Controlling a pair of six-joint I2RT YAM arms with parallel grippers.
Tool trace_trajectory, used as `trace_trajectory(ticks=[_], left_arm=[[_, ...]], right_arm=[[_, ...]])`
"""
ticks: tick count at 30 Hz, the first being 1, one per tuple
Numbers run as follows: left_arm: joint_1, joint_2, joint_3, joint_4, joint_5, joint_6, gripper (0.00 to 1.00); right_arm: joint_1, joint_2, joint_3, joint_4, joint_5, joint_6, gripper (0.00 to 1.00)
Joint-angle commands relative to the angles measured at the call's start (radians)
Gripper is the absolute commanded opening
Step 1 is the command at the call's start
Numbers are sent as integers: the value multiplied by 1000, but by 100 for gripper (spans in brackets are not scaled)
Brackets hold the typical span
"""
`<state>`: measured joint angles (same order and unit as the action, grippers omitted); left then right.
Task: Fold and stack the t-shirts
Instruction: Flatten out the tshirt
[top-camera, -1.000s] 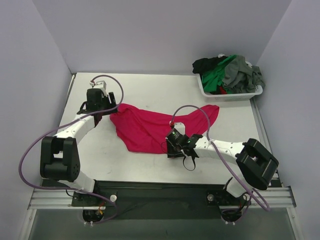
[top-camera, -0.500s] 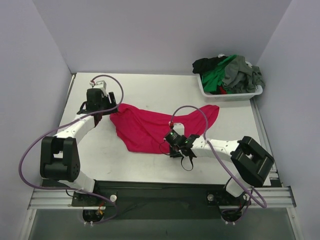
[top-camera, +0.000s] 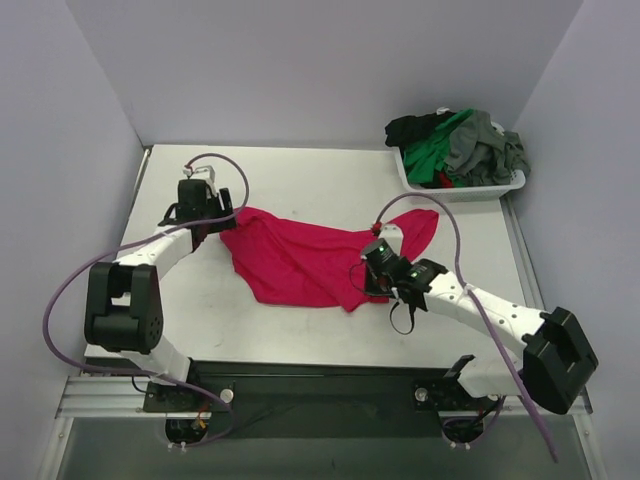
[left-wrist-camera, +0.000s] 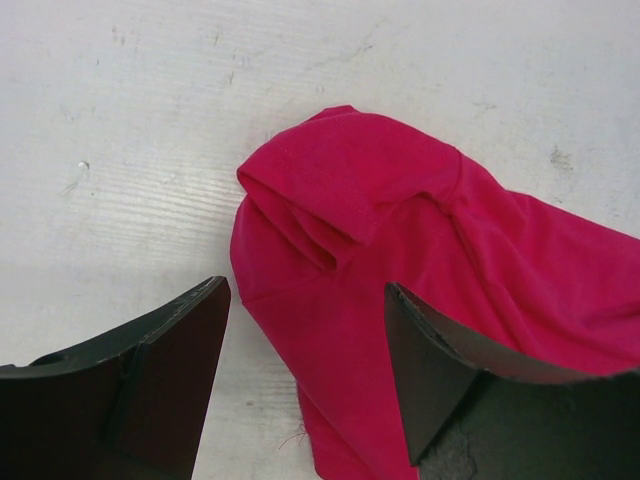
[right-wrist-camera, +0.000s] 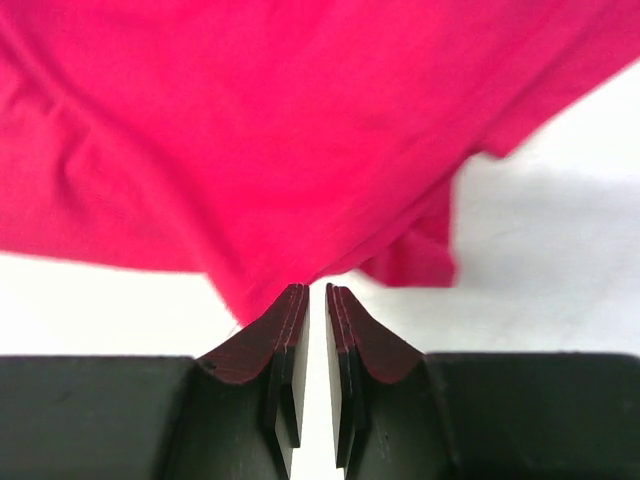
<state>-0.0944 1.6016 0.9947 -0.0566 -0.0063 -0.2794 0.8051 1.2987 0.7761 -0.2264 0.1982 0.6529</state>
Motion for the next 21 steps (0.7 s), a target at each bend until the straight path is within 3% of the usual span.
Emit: trace_trajectory(ticks=[1, 9, 21], left_arm=[[7, 24, 44, 23, -15, 5, 73], [7, 107, 93, -5, -32, 11, 69], [-5, 161, 99, 41, 68, -23, 56]], right_arm=[[-84, -55, -12, -68, 18, -59, 14], [-213, -76, 23, -68, 6, -122, 13], [-273, -58, 3, -41, -42, -137, 12]])
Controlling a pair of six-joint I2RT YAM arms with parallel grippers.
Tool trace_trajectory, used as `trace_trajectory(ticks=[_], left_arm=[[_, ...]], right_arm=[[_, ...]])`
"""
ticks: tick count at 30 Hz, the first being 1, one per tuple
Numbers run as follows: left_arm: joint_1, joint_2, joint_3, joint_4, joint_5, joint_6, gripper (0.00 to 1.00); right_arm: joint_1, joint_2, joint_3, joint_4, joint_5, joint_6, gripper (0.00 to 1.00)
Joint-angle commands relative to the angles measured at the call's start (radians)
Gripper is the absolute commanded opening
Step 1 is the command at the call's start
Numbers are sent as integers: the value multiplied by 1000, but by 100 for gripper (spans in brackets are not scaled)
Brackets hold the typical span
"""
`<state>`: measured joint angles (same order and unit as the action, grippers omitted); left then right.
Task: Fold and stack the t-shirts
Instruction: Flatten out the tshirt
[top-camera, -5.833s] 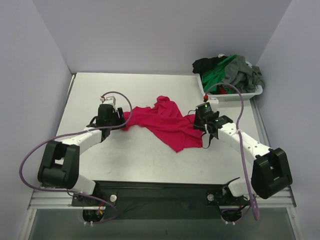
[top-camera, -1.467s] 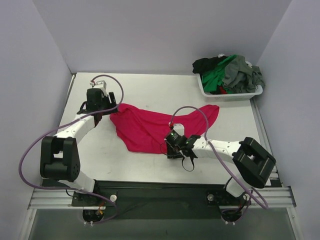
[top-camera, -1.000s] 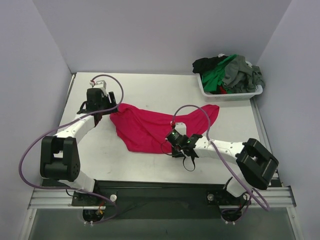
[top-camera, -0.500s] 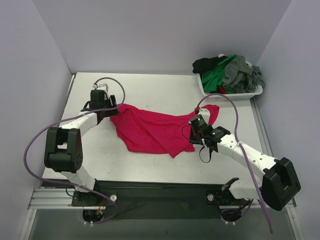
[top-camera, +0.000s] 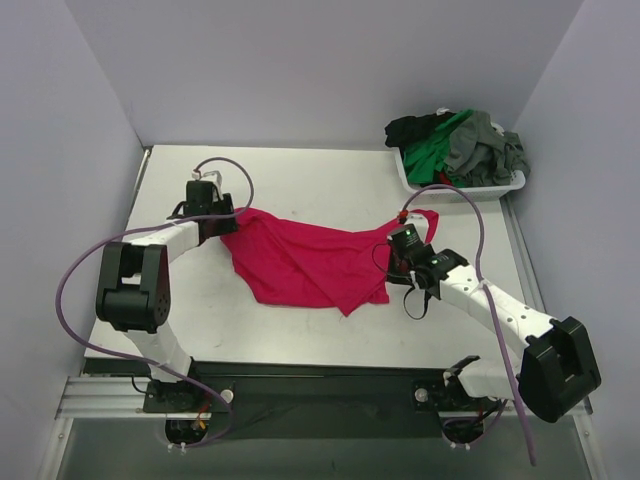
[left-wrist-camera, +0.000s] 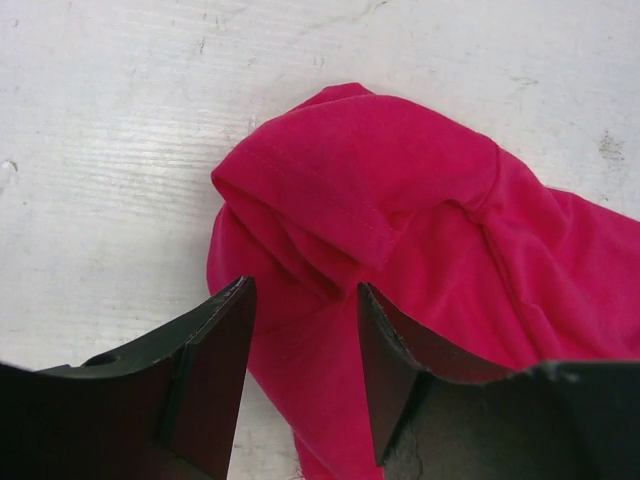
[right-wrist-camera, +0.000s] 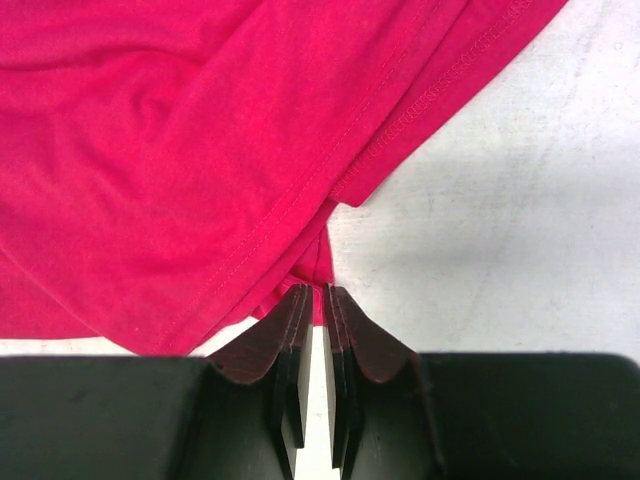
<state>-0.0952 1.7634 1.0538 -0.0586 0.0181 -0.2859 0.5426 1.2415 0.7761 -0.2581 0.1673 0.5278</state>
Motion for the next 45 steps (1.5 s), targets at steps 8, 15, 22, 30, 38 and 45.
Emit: trace_trajectory(ticks=[8, 15, 22, 30, 38, 45], left_arm=[[-11, 25, 57, 69, 75, -19, 51], [-21, 47, 72, 60, 83, -21, 45], [-28, 61, 87, 19, 42, -19, 39], [-41, 70, 101, -10, -10, -13, 37], [-49, 68, 109, -32, -58, -6, 26], [-51, 53, 109, -55, -76, 1, 27]], right_arm=[[14, 39, -31, 68, -117, 8, 17], [72, 144, -11, 99, -123, 29, 19], [100, 154, 3, 103, -120, 29, 19], [112, 156, -6, 108, -117, 37, 19], [114, 154, -6, 108, -115, 34, 19], [114, 157, -8, 108, -117, 34, 20]])
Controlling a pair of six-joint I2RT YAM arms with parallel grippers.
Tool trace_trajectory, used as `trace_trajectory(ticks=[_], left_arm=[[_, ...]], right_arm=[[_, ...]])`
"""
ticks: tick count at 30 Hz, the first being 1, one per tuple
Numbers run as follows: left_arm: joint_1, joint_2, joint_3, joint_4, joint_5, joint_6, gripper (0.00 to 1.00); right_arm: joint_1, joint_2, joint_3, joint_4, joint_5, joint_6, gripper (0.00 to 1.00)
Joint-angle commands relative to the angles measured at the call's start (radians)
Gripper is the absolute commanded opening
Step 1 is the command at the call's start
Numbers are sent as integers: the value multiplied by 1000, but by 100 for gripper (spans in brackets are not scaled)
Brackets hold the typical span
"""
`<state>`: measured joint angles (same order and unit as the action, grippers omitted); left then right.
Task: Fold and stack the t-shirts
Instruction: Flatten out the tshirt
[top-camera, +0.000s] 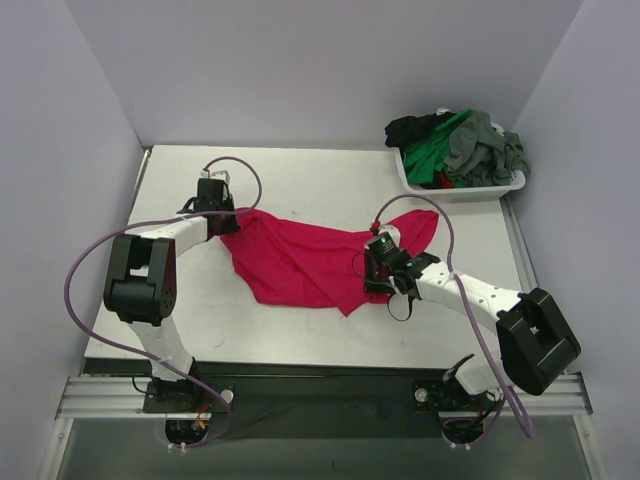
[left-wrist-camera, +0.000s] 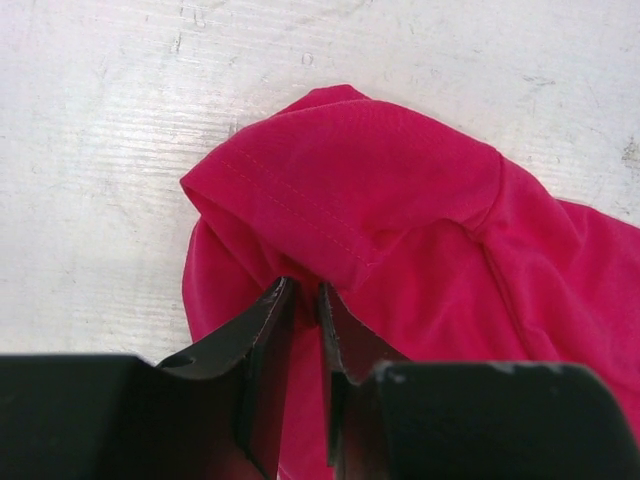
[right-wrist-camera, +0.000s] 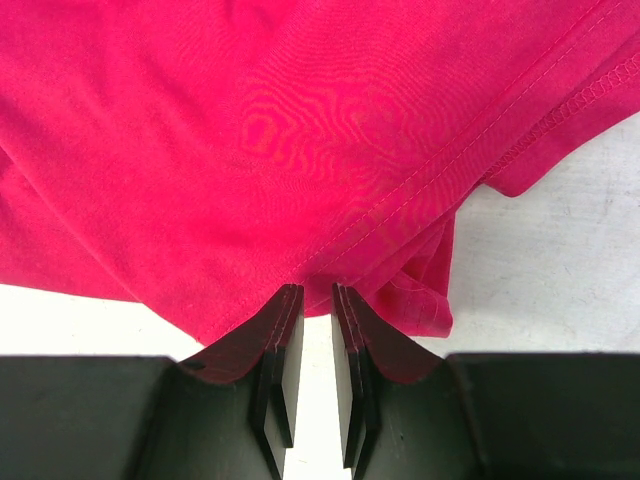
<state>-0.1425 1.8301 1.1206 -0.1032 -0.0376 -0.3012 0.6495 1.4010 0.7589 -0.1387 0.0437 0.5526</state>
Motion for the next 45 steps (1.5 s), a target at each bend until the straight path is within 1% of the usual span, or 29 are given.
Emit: trace_trajectory(ticks=[1, 6, 17, 23, 27, 30, 31, 33, 35, 37, 38, 41, 45], left_arm=[[-3, -15, 39, -9, -19, 14, 28], [-5, -11, 41, -9, -21, 16, 29], [-5, 18, 53, 26, 27, 13, 30], [-5, 44, 71, 22, 34, 11, 30], [-11, 58, 82, 17, 36, 11, 30], [-12, 58, 84, 11, 31, 16, 24], [-14, 57, 85, 11, 28, 16, 19], [-14, 46, 79, 8, 21, 14, 14], [-14, 31, 70, 10, 15, 14, 7], [-16, 18, 62, 11, 4, 16, 4], [-16, 6, 59, 16, 1, 14, 1], [-16, -24, 41, 17, -10, 16, 0], [-14, -57, 22, 19, -25, 16, 0]], right_arm=[[7, -2, 10, -12, 7, 10, 20], [9, -5, 8, -12, 7, 12, 20], [10, 3, 8, -10, 7, 13, 20], [35, 10, 11, -4, 5, 17, 21], [70, 38, 17, 11, -5, 33, 24], [85, 62, 11, 37, -27, 46, 26], [91, 70, 10, 42, -30, 55, 27], [105, 90, 10, 51, -34, 59, 31], [121, 99, 8, 54, -34, 69, 36], [142, 111, 7, 59, -33, 76, 40], [148, 113, 7, 62, -31, 82, 43], [170, 128, 11, 60, -28, 93, 47], [197, 130, 10, 47, -1, 115, 48]])
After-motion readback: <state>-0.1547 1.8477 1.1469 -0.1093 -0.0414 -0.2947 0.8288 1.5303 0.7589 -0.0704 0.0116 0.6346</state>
